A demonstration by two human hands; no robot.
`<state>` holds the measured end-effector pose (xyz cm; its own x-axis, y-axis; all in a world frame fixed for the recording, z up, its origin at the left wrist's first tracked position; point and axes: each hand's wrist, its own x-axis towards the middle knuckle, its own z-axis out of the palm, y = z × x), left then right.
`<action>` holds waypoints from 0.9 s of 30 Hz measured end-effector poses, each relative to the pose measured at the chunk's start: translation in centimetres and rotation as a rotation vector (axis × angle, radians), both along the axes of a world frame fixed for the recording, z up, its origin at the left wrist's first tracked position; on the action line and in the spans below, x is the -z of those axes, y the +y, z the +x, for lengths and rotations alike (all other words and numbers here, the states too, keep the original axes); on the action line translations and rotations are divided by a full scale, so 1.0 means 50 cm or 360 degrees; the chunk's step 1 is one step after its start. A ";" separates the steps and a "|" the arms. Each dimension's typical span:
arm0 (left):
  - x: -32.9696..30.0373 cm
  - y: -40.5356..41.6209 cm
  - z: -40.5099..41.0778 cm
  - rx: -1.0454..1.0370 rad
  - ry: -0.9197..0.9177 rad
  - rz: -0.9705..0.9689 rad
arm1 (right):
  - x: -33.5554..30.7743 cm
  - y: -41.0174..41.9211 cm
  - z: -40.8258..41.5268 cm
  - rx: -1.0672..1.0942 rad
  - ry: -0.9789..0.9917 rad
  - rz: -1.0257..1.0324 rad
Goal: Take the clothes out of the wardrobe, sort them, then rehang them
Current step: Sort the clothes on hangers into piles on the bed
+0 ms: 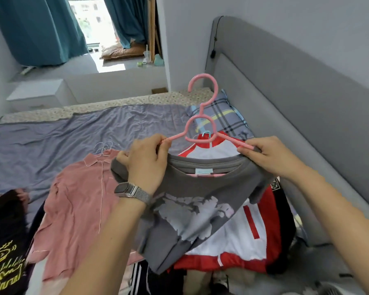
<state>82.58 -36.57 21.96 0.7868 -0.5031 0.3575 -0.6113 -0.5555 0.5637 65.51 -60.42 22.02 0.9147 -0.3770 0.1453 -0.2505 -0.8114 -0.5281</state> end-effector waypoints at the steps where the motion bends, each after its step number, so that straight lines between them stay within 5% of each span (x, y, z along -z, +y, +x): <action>1: -0.013 0.008 -0.018 0.0027 -0.0003 -0.0016 | -0.017 0.012 -0.022 0.0026 0.0022 -0.0036; 8: -0.069 0.066 -0.126 0.0110 -0.0002 -0.0120 | -0.163 0.091 -0.147 0.0009 0.0246 -0.0161; 13: -0.115 0.040 -0.103 0.0326 0.0218 -0.0395 | -0.235 0.063 -0.140 0.0125 0.0058 -0.0292; 21: 0.058 -0.094 0.003 0.0231 0.0424 -0.0139 | -0.014 -0.083 -0.004 0.0424 0.0183 -0.0608; 27: 0.146 -0.259 0.108 0.0107 0.0508 -0.0013 | 0.106 -0.248 0.113 0.0481 0.0244 -0.0309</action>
